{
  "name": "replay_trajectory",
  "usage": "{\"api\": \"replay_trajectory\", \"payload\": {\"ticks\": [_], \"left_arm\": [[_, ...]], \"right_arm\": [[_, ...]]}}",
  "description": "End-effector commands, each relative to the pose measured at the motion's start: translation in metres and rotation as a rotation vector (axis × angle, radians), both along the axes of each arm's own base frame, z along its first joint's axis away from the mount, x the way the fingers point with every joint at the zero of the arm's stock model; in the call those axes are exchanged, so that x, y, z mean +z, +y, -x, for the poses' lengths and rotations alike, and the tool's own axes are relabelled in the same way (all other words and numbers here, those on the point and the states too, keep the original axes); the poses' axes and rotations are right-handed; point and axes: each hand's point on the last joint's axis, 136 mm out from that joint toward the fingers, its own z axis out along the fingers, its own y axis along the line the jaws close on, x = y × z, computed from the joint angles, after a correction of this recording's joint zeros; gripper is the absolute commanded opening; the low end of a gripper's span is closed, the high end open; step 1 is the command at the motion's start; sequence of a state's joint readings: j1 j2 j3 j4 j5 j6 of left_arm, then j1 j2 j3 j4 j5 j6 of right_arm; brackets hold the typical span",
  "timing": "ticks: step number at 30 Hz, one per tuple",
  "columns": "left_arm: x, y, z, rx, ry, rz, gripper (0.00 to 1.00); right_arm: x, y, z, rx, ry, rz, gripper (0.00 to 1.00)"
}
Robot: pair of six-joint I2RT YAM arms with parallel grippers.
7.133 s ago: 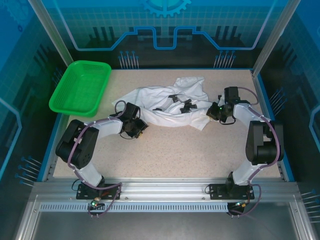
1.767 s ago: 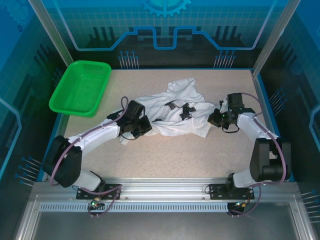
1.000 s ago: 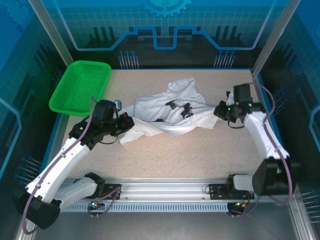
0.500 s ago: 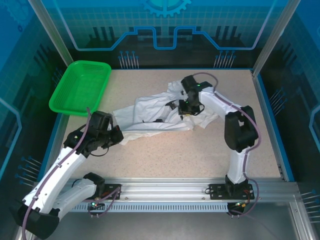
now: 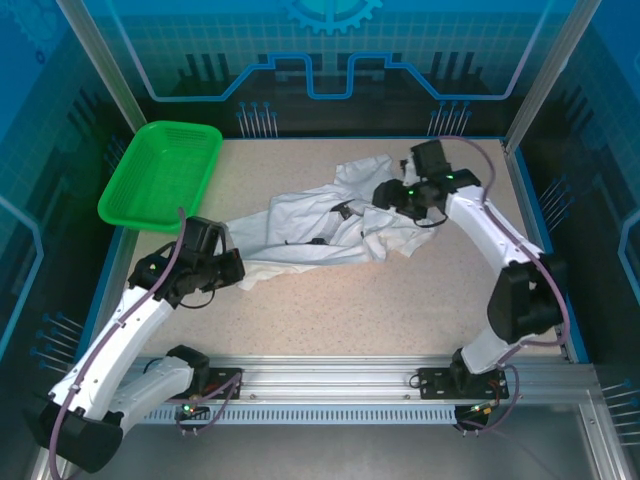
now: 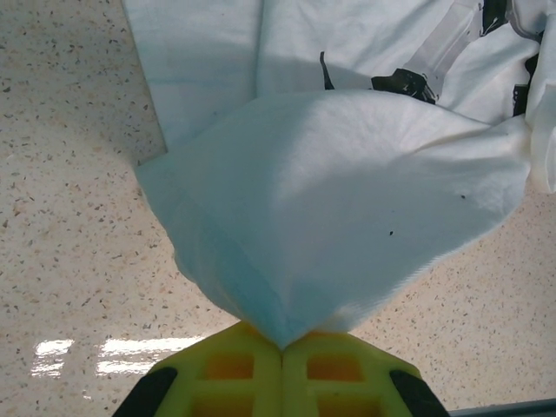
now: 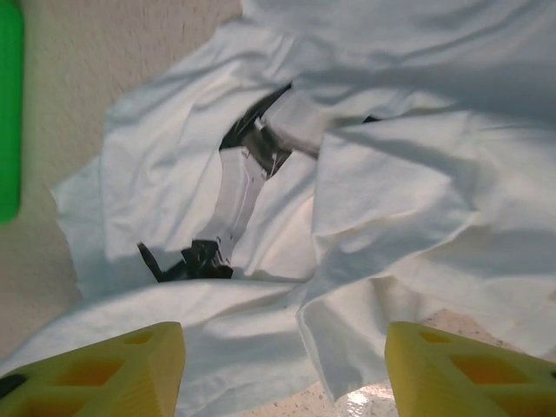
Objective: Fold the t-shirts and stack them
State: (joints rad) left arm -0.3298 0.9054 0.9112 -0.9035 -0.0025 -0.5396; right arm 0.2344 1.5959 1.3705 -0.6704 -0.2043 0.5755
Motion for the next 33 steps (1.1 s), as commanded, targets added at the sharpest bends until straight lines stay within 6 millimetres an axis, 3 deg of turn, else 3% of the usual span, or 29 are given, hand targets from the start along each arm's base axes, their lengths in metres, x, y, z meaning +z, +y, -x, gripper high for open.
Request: {"api": "replay_trajectory", "payload": {"ticks": [1, 10, 14, 28, 33], "left_arm": [[-0.003, -0.006, -0.004, -0.049, -0.016, 0.014, 0.0], [-0.01, -0.018, -0.008, -0.095, -0.015, 0.054, 0.0], [-0.012, -0.019, -0.008, -0.099, -0.013, 0.058, 0.0], [-0.014, -0.021, -0.009, -0.107, -0.014, 0.063, 0.0], [-0.014, -0.021, -0.009, -0.107, -0.017, 0.065, 0.0]], "right_arm": [[-0.03, -0.006, 0.005, -0.024, 0.091, -0.049, 0.59], [-0.074, -0.024, -0.019, -0.071, 0.176, 0.014, 0.43], [-0.087, -0.031, -0.027, -0.094, 0.196, 0.057, 0.43], [-0.11, -0.041, -0.039, -0.104, 0.24, 0.137, 0.41], [-0.114, -0.036, -0.041, -0.092, 0.252, 0.122, 0.39]]}}
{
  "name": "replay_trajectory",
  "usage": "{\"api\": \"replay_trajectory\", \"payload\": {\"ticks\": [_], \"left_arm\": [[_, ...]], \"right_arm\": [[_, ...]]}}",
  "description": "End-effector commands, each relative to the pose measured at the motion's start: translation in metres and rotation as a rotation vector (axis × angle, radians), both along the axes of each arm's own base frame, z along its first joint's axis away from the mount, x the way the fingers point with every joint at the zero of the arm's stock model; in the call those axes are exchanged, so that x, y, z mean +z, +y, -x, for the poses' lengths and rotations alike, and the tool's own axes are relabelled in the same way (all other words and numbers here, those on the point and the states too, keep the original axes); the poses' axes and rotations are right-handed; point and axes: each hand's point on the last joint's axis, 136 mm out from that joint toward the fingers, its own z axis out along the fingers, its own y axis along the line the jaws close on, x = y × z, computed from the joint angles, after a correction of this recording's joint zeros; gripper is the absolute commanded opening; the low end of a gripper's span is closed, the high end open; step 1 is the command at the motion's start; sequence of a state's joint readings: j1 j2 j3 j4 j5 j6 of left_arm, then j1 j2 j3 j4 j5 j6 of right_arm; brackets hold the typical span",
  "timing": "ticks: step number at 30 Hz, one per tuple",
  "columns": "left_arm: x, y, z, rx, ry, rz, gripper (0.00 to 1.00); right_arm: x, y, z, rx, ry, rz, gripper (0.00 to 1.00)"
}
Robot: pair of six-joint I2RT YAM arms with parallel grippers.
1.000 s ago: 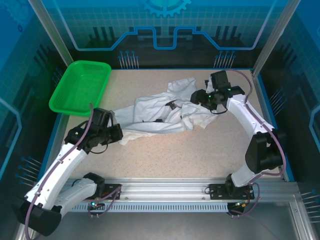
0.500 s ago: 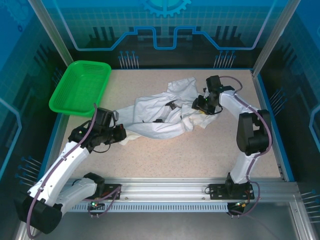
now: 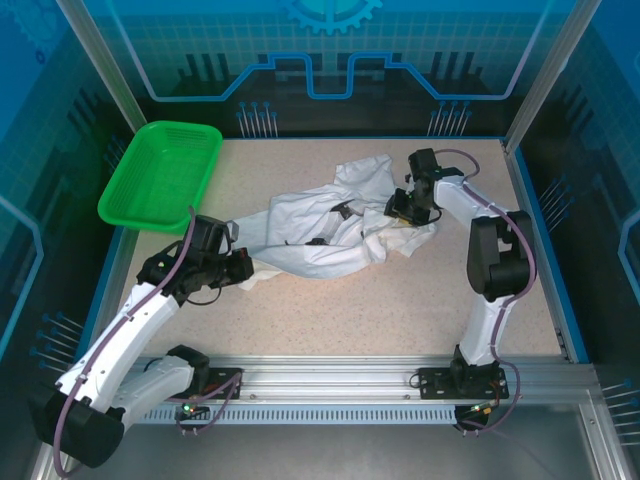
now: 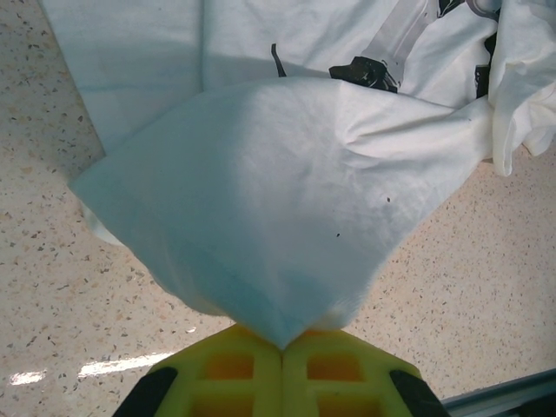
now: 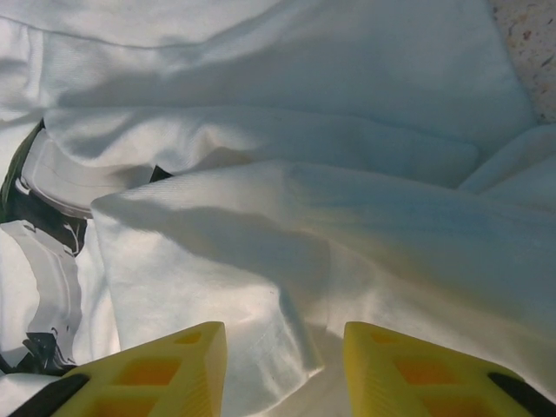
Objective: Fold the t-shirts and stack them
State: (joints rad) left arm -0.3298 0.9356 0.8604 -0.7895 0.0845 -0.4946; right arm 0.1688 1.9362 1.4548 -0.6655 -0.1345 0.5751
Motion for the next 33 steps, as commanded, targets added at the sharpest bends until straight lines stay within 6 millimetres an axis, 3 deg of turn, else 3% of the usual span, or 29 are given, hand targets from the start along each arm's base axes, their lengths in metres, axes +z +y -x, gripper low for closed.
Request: {"api": "replay_trajectory", "payload": {"ticks": [1, 6, 15, 18, 21, 24, 26, 28, 33], "left_arm": [[-0.005, -0.002, 0.001, -0.021, 0.006, 0.008, 0.0], [-0.005, -0.001, 0.001, -0.02, 0.003, 0.007, 0.0], [-0.006, 0.0, 0.001, -0.014, 0.006, 0.003, 0.0], [-0.005, 0.002, 0.001, -0.006, 0.0, -0.003, 0.0], [0.0, 0.006, 0.001, 0.012, -0.026, -0.01, 0.0], [0.004, 0.01, 0.003, 0.035, -0.04, -0.015, 0.0], [0.002, 0.014, 0.006, 0.054, -0.025, -0.023, 0.0], [-0.001, 0.018, 0.008, 0.082, 0.004, -0.04, 0.0], [-0.013, 0.011, 0.017, 0.126, 0.077, 0.046, 0.0]], "right_arm": [[-0.004, -0.003, -0.003, 0.006, 0.018, 0.005, 0.38], [-0.008, -0.001, -0.003, 0.009, 0.026, 0.005, 0.31], [0.001, -0.001, -0.004, 0.018, 0.001, 0.003, 0.05], [0.016, -0.002, -0.002, 0.027, -0.025, 0.004, 0.0], [0.05, -0.007, 0.005, 0.018, -0.098, -0.022, 0.0], [0.089, -0.015, 0.023, 0.003, -0.185, -0.052, 0.0], [0.104, -0.022, 0.041, -0.004, -0.223, -0.071, 0.0], [0.109, -0.038, 0.065, -0.038, -0.236, -0.109, 0.0], [0.094, -0.078, 0.119, -0.178, -0.247, -0.269, 0.0]]}}
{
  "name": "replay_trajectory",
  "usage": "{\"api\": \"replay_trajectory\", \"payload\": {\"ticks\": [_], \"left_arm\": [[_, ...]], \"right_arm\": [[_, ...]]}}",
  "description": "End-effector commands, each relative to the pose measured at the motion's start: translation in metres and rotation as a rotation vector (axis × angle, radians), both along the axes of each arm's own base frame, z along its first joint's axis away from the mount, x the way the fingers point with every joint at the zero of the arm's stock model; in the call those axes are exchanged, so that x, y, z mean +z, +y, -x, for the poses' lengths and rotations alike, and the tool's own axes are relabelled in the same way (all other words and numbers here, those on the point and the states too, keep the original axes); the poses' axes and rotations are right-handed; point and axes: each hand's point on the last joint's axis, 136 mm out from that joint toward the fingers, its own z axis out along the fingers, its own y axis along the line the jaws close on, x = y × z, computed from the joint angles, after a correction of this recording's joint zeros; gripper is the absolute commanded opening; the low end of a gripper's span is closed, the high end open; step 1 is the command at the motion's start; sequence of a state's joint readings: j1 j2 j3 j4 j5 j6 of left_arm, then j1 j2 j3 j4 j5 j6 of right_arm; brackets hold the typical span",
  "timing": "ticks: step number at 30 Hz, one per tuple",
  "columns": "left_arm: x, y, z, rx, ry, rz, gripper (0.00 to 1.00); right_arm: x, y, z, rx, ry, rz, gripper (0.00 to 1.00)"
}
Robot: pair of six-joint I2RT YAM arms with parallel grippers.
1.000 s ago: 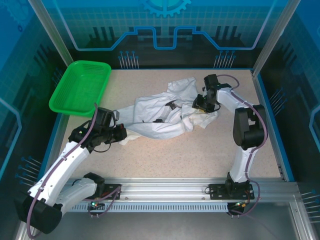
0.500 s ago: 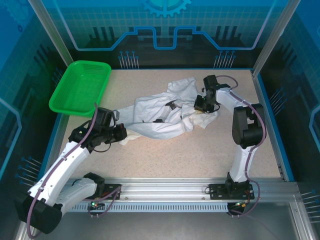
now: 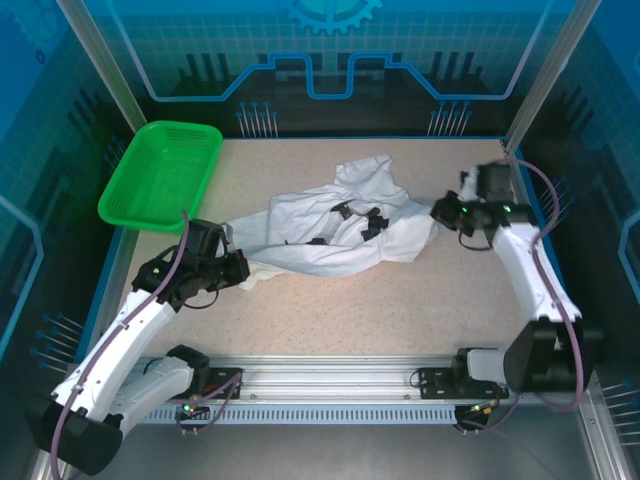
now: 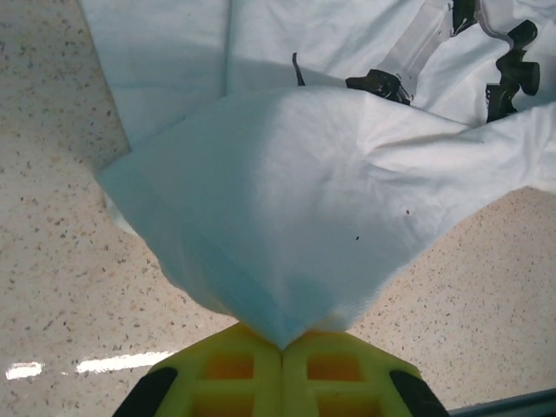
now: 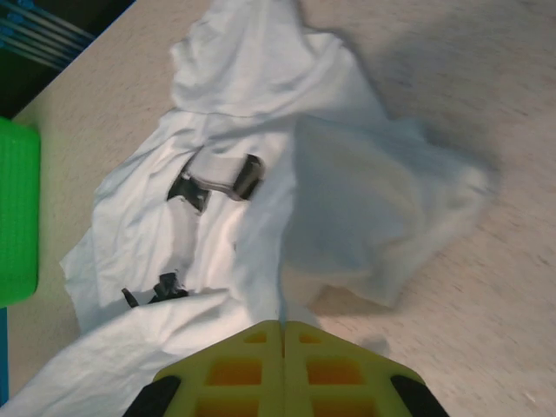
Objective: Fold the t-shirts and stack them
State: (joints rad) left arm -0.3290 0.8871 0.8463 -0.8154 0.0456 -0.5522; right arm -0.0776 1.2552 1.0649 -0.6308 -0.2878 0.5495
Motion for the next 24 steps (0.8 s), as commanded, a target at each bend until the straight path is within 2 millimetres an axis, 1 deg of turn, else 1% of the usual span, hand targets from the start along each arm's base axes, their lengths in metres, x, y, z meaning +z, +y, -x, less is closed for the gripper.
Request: {"api": "replay_trajectory", "payload": {"ticks": [1, 4, 9, 10, 12, 14, 16, 18, 19, 20, 22, 24], "left_arm": [[-0.018, -0.004, 0.013, 0.057, 0.095, 0.085, 0.0], [-0.038, -0.018, 0.024, 0.069, 0.181, 0.187, 0.0], [-0.065, -0.022, 0.043, 0.12, 0.307, 0.244, 0.0], [-0.068, -0.023, 0.045, 0.128, 0.323, 0.255, 0.0], [-0.072, -0.023, 0.044, 0.151, 0.333, 0.265, 0.0], [-0.071, -0.026, 0.035, 0.167, 0.329, 0.281, 0.0], [-0.069, -0.034, 0.015, 0.169, 0.324, 0.3, 0.0], [-0.063, -0.043, -0.013, 0.171, 0.326, 0.307, 0.0], [-0.056, -0.051, -0.035, 0.169, 0.318, 0.33, 0.0], [-0.047, -0.057, -0.06, 0.168, 0.301, 0.346, 0.0], [-0.035, -0.064, -0.11, 0.181, 0.287, 0.341, 0.0], [-0.008, -0.071, -0.174, 0.181, 0.258, 0.377, 0.0]], "right_arm": [[-0.029, -0.009, 0.04, -0.019, 0.064, -0.162, 0.0], [-0.045, -0.016, 0.068, -0.061, 0.093, -0.197, 0.0], [-0.064, -0.012, 0.101, -0.125, 0.124, -0.229, 0.0], [-0.068, -0.012, 0.106, -0.149, 0.128, -0.231, 0.0], [-0.072, -0.017, 0.109, -0.203, 0.116, -0.227, 0.0], [-0.071, -0.024, 0.103, -0.256, 0.093, -0.224, 0.0], [-0.065, -0.033, 0.089, -0.31, 0.068, -0.225, 0.0], [-0.056, -0.045, 0.068, -0.36, 0.052, -0.229, 0.0], [-0.053, -0.05, 0.056, -0.384, 0.048, -0.237, 0.0], [-0.045, -0.056, 0.036, -0.405, 0.041, -0.244, 0.0], [-0.032, -0.063, 0.003, -0.424, 0.045, -0.26, 0.0], [0.002, -0.065, -0.05, -0.405, 0.008, -0.299, 0.0]]}}
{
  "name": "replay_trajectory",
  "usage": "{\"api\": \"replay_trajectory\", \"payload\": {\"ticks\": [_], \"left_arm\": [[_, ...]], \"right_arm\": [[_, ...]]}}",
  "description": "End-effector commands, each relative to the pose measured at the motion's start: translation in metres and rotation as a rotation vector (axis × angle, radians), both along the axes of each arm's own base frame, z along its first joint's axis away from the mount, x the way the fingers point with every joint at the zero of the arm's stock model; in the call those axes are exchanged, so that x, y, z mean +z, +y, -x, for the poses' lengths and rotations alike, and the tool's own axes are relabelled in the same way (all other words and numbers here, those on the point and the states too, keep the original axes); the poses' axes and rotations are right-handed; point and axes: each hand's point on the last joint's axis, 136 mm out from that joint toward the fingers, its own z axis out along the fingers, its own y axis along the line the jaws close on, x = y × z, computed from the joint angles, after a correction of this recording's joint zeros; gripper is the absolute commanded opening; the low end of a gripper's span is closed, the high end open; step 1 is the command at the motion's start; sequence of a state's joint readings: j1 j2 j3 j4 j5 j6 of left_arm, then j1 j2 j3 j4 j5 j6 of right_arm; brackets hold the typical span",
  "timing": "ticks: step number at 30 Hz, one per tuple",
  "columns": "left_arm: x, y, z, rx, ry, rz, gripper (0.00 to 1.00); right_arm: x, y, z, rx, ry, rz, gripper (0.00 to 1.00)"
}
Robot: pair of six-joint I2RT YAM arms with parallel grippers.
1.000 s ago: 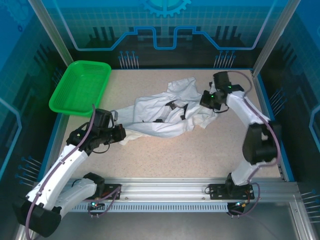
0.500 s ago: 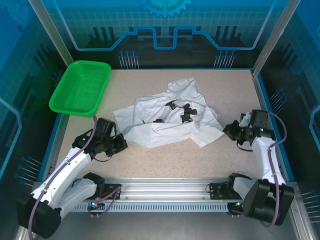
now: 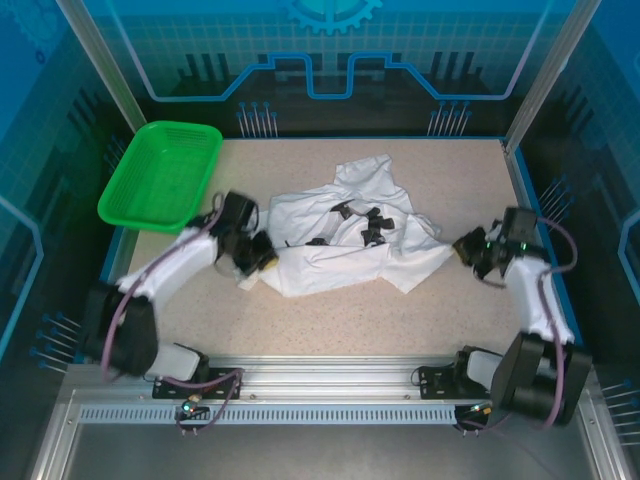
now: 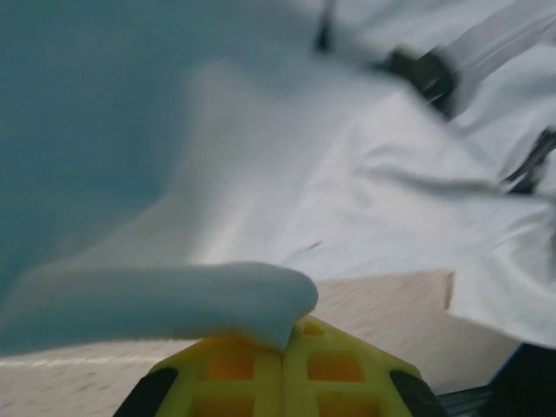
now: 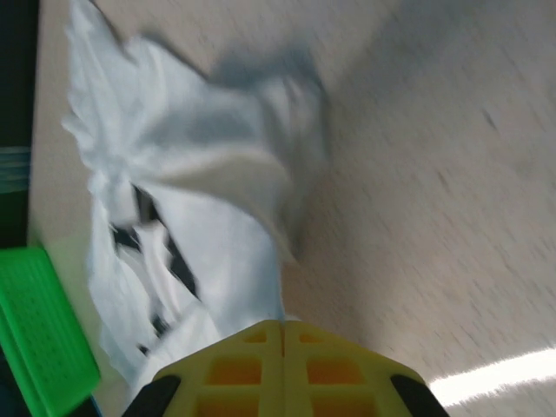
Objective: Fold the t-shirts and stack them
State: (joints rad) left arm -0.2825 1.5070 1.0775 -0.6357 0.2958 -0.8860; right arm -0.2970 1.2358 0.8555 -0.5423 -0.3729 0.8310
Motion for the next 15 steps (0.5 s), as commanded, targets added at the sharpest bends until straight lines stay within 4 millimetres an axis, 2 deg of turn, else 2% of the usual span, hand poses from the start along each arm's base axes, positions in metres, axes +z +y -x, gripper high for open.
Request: {"api": "replay_trajectory", "payload": {"ticks": [1, 2, 3, 4, 5, 6, 7, 8, 10, 12, 15], "left_arm": [[0.062, -0.018, -0.11, 0.007, -0.163, 0.117, 0.0], [0.09, -0.02, -0.141, -0.01, -0.213, 0.135, 0.0], [0.124, -0.02, -0.17, -0.029, -0.274, 0.127, 0.0], [0.158, -0.02, -0.19, -0.055, -0.353, 0.114, 0.0], [0.206, -0.021, -0.206, -0.079, -0.47, 0.113, 0.0], [0.255, -0.021, -0.213, -0.087, -0.607, 0.137, 0.0], [0.298, -0.016, -0.211, -0.083, -0.736, 0.17, 0.0], [0.339, -0.009, -0.201, -0.081, -0.848, 0.197, 0.0], [0.371, 0.001, -0.175, -0.097, -0.926, 0.153, 0.0], [0.386, -0.002, -0.139, -0.15, -0.991, 0.12, 0.0], [0.373, 0.002, -0.084, -0.164, -1.057, 0.151, 0.0]], "right_arm": [[0.083, -0.01, -0.103, -0.025, -0.204, -0.027, 0.0], [0.106, -0.008, -0.127, 0.002, -0.236, -0.043, 0.0], [0.139, -0.005, -0.148, 0.03, -0.283, -0.045, 0.0], [0.172, -0.003, -0.161, 0.047, -0.34, -0.034, 0.0], [0.204, -0.003, -0.168, 0.053, -0.389, -0.001, 0.0], [0.23, -0.003, -0.169, 0.057, -0.436, 0.033, 0.0], [0.263, -0.001, -0.164, 0.068, -0.503, 0.079, 0.0], [0.286, 0.0, -0.154, 0.07, -0.548, 0.116, 0.0], [0.318, 0.006, -0.125, 0.072, -0.64, 0.174, 0.0], [0.33, 0.013, -0.085, 0.071, -0.719, 0.216, 0.0], [0.334, 0.016, -0.018, 0.042, -0.811, 0.296, 0.0]]}}
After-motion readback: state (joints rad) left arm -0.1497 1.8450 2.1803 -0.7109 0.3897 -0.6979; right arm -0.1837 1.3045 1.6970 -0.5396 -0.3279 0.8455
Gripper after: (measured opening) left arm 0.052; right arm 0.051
